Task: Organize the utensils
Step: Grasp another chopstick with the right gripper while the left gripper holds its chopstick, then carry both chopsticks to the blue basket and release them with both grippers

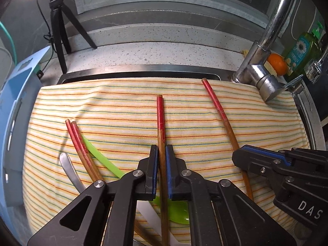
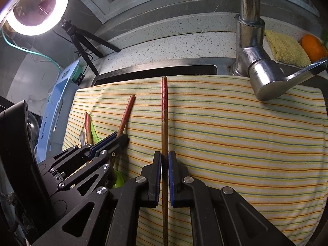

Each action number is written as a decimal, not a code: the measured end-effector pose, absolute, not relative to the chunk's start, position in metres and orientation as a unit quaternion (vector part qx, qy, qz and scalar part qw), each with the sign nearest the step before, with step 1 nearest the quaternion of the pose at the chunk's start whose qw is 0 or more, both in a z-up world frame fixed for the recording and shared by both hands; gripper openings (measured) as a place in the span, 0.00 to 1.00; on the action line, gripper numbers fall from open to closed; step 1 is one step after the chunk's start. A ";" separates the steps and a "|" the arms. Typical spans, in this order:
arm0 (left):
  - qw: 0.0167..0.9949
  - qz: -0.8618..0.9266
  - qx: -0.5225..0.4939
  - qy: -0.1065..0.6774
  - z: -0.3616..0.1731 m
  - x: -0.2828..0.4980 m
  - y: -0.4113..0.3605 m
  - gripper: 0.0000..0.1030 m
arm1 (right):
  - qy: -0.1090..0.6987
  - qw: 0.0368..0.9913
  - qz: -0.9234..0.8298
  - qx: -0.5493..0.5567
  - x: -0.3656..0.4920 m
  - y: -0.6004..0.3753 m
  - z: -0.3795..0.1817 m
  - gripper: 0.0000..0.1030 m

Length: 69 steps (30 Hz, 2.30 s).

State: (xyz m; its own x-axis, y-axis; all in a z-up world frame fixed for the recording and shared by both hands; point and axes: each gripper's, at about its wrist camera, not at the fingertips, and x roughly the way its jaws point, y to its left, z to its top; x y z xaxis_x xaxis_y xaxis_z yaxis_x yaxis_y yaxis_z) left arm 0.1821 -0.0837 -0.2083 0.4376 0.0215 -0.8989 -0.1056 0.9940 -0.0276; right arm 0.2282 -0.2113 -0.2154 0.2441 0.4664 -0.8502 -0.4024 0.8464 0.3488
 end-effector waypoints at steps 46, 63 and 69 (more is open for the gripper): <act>0.900 0.101 -0.070 0.418 -0.079 0.093 0.133 0.05 | 0.484 0.781 0.394 0.003 0.166 -0.001 -0.120 0.06; 0.869 0.122 -0.068 0.475 -0.125 0.119 0.230 0.05 | 0.476 0.795 0.374 -0.050 0.161 0.138 -0.150 0.06; 0.865 0.120 -0.072 0.481 -0.130 0.123 0.236 0.10 | 0.481 0.791 0.375 -0.048 0.167 0.141 -0.152 0.08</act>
